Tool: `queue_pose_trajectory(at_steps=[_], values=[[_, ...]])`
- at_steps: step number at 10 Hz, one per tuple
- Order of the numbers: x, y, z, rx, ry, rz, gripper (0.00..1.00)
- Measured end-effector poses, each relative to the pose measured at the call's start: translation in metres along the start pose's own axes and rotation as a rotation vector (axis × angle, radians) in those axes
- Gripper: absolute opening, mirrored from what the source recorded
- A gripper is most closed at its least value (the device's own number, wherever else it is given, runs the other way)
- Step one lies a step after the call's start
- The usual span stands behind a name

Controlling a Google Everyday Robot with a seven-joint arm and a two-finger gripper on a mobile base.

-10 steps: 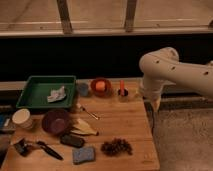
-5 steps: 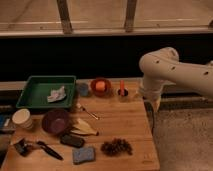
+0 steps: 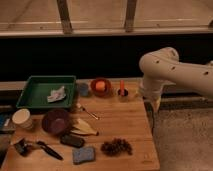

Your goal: Place eraser in tray

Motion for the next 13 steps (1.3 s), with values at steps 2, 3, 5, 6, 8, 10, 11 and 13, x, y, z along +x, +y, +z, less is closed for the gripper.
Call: queue_pose_trajectory(at_steps=[2,3,5,6,8,10,11,13], values=[[0.000,0.000,0.000,0.000,0.000,0.000,0.65],[0.000,0.000,0.000,0.000,0.000,0.000,0.65],[0.000,0.000,0.000,0.000,0.000,0.000,0.65],[0.000,0.000,0.000,0.000,0.000,0.000,0.65],[0.000,0.001,-0.001,-0.001,0.000,0.000,0.65],[0.003,0.007,-0.004,0.005,-0.002,-0.059,0.65],[0.008,0.022,-0.004,-0.001,0.000,-0.106,0.65],[0.026,0.064,0.000,-0.020,0.017,-0.221,0.65]])
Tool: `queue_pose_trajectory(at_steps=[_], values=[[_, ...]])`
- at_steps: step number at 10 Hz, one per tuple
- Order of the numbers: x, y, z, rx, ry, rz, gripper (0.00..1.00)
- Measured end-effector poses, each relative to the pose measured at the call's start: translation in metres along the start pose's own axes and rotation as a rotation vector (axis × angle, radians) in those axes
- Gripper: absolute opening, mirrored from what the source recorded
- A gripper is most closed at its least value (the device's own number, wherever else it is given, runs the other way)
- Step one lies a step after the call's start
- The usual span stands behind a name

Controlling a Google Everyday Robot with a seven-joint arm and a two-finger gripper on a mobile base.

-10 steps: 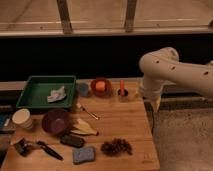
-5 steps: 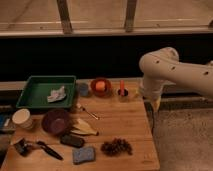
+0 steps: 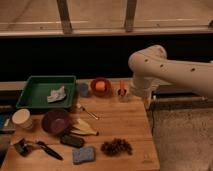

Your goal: Place eraser in tray

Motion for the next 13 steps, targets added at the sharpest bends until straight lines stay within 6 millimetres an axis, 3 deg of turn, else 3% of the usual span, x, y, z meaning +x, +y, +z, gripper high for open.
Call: queue_pose_trajectory(at_steps=[2,4,6,10,12,13], values=[[0.015,0.047,0.003,-0.025,0.020,-0.126,0.65],[0.055,0.090,0.005,-0.066,0.067,-0.292,0.65],[0.082,0.110,0.004,-0.081,0.084,-0.370,0.65],[0.079,0.105,0.003,-0.096,0.076,-0.378,0.65],[0.074,0.098,0.006,-0.155,0.080,-0.479,0.65],[0.080,0.107,0.008,-0.168,0.076,-0.569,0.65]])
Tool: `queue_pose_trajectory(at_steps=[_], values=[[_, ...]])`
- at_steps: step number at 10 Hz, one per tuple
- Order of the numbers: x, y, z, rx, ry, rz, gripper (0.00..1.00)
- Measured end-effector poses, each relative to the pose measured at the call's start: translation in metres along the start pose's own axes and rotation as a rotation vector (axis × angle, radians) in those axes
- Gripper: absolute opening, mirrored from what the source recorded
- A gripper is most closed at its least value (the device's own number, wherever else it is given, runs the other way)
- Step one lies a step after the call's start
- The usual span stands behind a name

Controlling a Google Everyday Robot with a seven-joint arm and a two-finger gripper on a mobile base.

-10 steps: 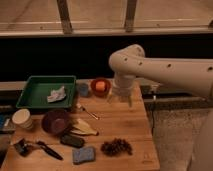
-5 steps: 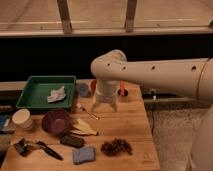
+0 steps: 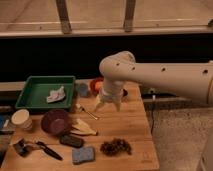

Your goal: Place eraser in tray

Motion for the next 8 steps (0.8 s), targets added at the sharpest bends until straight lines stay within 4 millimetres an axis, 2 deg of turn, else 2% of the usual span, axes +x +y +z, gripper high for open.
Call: queue_pose_trajectory(at_steps=[3,4,6,8], values=[[-0.008,0.049,0.023,-0.014,0.028,-0.203,0.65],[-0.009,0.057,0.025,-0.018,0.032,-0.221,0.65],[-0.008,0.050,0.025,-0.010,0.036,-0.212,0.65],[-0.009,0.053,0.027,-0.014,0.040,-0.219,0.65]])
